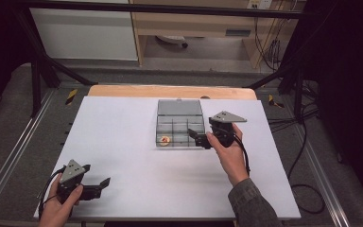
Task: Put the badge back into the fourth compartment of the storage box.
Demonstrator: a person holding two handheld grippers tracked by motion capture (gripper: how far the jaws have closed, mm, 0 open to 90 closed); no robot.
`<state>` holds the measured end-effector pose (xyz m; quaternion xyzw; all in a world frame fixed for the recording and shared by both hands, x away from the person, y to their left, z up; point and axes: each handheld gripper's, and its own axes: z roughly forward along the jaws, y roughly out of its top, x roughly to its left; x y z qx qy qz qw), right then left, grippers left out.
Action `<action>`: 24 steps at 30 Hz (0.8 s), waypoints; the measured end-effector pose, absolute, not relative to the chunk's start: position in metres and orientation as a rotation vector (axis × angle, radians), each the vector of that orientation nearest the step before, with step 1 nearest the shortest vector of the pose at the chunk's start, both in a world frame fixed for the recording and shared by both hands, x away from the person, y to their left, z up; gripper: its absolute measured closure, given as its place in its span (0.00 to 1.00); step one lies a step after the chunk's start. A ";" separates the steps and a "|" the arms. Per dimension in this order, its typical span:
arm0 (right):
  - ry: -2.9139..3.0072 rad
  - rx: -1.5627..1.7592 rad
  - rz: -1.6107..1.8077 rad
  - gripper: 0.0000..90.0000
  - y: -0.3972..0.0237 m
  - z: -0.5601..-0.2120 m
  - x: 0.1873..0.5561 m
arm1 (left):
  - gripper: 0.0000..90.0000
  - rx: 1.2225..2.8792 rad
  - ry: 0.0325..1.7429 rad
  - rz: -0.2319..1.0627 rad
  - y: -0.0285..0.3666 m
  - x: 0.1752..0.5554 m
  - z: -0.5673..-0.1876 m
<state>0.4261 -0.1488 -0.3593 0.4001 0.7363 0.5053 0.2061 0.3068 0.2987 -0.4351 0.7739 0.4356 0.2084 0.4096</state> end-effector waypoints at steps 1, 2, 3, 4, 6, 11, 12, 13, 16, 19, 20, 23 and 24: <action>2.046 1.119 1.409 0.08 -0.152 -0.359 0.425 | 0.08 1.945 1.099 0.524 0.299 0.307 -0.435; 2.044 1.121 1.408 0.07 -0.155 -0.359 0.424 | 0.08 1.949 1.097 0.525 0.299 0.307 -0.435; 2.040 1.121 1.410 0.07 -0.158 -0.358 0.423 | 0.08 1.950 1.098 0.525 0.299 0.307 -0.435; 2.038 1.125 1.413 0.07 -0.161 -0.358 0.421 | 0.08 1.950 1.098 0.524 0.299 0.307 -0.435; 2.030 1.134 1.425 0.07 -0.166 -0.357 0.420 | 0.08 1.950 1.097 0.522 0.299 0.307 -0.435; 2.016 1.146 1.421 0.07 -0.177 -0.356 0.415 | 0.08 1.945 1.100 0.524 0.299 0.307 -0.435; 2.013 1.147 1.419 0.07 -0.179 -0.356 0.414 | 0.08 1.945 1.100 0.525 0.299 0.307 -0.435; 2.012 1.146 1.422 0.07 -0.180 -0.356 0.413 | 0.08 1.946 1.101 0.525 0.299 0.307 -0.435; 2.016 1.134 1.426 0.08 -0.185 -0.358 0.410 | 0.08 1.957 1.100 0.524 0.299 0.307 -0.435; 2.006 1.138 1.427 0.08 -0.190 -0.360 0.408 | 0.08 1.953 1.101 0.525 0.299 0.307 -0.435; 2.006 1.141 1.428 0.08 -0.192 -0.361 0.407 | 0.08 1.954 1.102 0.525 0.300 0.307 -0.435; 2.000 1.147 1.429 0.08 -0.198 -0.363 0.403 | 0.08 1.954 1.103 0.526 0.300 0.307 -0.436; 1.998 1.149 1.427 0.08 -0.199 -0.363 0.402 | 0.08 1.956 1.104 0.527 0.300 0.307 -0.436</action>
